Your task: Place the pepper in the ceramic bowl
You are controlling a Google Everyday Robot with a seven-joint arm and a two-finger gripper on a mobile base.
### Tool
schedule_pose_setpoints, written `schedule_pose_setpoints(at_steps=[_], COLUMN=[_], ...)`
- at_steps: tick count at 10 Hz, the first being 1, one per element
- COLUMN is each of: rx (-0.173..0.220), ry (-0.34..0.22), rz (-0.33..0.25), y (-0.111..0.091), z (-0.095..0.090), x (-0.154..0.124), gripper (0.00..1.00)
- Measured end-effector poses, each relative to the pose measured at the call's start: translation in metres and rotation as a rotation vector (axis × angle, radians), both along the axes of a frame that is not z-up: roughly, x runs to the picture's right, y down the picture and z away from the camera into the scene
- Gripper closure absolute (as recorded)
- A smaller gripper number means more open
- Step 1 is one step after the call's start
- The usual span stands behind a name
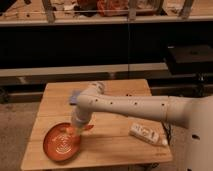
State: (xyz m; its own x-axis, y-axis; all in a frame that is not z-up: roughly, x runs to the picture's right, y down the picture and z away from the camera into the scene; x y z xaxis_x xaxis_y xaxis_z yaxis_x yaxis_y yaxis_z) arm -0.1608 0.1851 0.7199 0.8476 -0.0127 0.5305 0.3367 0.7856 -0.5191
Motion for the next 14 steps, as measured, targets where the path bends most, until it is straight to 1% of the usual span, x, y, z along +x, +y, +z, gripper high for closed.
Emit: schedule_pose_setpoints(at_steps=[11, 14], rx=[-0.003, -0.005], ry=[-0.007, -0.005], rz=[-0.027, -0.028], y=[-0.001, -0.002], z=[0.001, 0.002], x=[-0.014, -0.015], gripper=[1.0, 1.0])
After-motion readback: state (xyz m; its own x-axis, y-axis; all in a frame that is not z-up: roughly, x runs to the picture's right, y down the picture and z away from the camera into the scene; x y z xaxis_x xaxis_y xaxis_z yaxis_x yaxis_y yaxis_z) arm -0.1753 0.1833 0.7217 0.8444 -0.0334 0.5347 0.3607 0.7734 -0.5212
